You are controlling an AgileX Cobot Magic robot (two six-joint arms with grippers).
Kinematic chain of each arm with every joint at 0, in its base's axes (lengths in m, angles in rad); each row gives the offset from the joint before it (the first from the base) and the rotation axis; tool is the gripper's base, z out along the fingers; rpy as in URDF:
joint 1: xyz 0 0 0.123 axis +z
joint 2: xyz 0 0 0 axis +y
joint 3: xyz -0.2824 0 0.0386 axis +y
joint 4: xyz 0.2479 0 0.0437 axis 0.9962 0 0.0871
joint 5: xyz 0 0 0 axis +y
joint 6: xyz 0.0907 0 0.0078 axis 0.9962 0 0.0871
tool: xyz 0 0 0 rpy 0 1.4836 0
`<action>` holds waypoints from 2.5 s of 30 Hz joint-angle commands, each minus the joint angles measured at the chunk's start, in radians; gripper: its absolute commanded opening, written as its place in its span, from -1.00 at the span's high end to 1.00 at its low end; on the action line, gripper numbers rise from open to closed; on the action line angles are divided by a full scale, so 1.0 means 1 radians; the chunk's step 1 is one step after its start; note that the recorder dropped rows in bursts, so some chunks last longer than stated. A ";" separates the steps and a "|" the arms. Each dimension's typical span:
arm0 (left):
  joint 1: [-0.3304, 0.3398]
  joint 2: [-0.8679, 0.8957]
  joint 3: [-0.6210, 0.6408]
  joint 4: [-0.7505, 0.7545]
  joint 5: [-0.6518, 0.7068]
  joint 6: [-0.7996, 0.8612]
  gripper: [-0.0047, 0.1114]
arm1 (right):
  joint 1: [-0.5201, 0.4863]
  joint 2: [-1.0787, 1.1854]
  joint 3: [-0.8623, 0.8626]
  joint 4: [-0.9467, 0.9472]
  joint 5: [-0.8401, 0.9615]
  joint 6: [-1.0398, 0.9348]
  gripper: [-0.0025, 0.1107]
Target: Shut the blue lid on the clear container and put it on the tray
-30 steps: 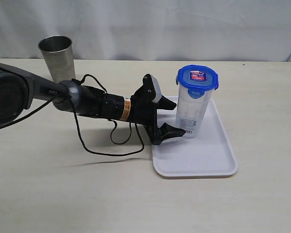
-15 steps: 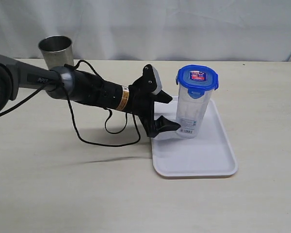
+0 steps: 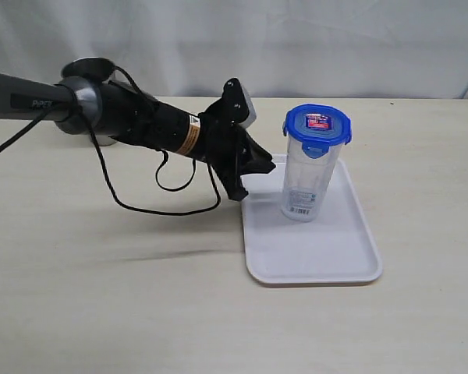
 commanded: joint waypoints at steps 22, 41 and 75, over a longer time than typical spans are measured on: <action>0.012 -0.356 0.158 0.011 0.559 -0.223 0.92 | -0.005 -0.004 0.005 0.004 -0.004 0.003 0.88; 0.120 -0.550 0.518 -0.086 0.132 0.025 0.92 | -0.005 -0.004 0.005 0.004 -0.004 0.003 0.88; 0.280 -1.626 0.864 0.011 0.315 -0.410 0.92 | -0.005 -0.004 0.005 0.004 -0.004 0.003 0.88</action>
